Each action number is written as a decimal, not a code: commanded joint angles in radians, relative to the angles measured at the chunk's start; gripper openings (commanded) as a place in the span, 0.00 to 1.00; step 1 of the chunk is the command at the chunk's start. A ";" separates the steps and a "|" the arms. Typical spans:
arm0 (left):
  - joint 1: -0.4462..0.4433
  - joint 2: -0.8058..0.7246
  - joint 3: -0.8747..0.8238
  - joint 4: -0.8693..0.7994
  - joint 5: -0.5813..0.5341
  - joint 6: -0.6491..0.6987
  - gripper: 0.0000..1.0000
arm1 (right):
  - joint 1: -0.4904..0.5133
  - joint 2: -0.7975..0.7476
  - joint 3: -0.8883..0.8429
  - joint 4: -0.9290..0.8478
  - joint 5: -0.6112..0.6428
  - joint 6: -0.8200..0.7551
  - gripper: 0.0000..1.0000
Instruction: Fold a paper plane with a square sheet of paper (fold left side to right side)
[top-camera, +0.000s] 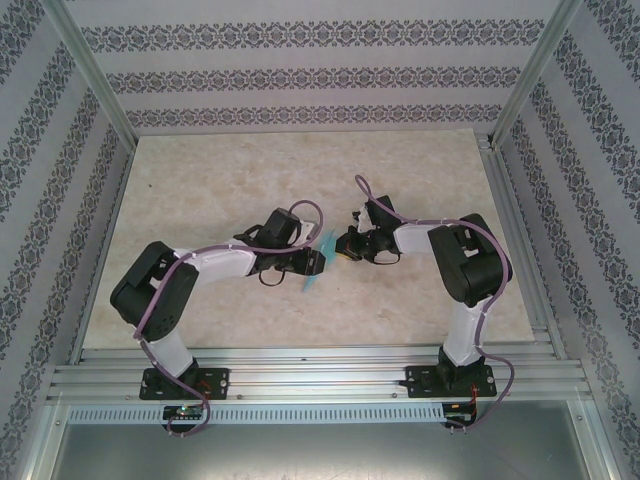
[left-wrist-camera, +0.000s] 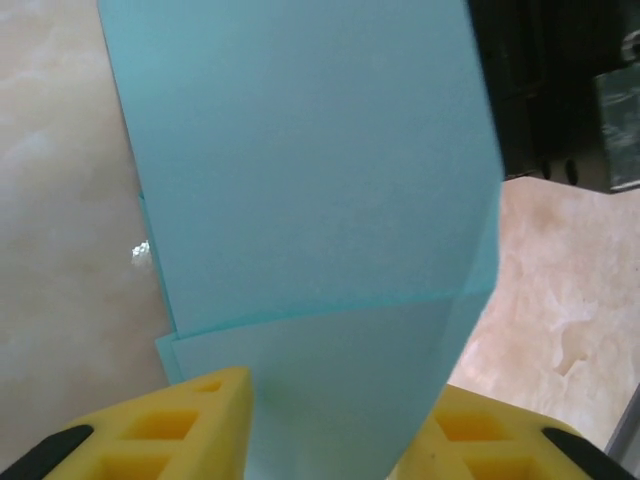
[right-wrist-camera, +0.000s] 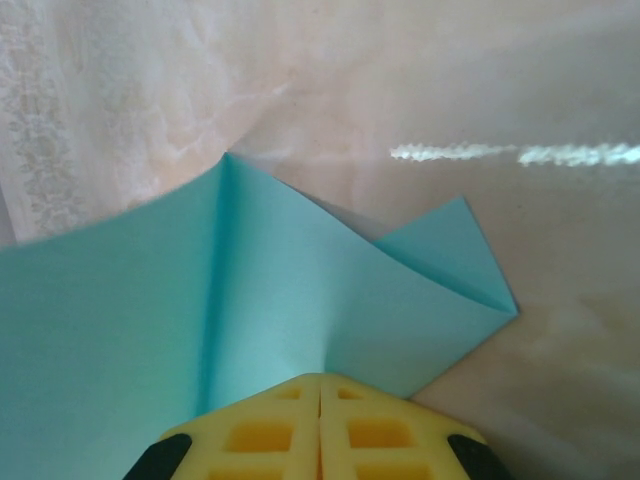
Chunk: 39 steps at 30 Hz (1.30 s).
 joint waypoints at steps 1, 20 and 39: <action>0.014 -0.067 0.047 -0.046 0.009 0.049 0.40 | 0.015 0.048 -0.008 -0.062 0.057 -0.035 0.07; -0.074 -0.061 0.028 -0.029 -0.008 0.125 0.53 | 0.014 0.052 -0.009 -0.058 0.046 -0.027 0.07; -0.166 0.074 0.191 -0.174 -0.281 0.222 0.41 | 0.014 0.055 -0.011 -0.064 0.040 -0.032 0.07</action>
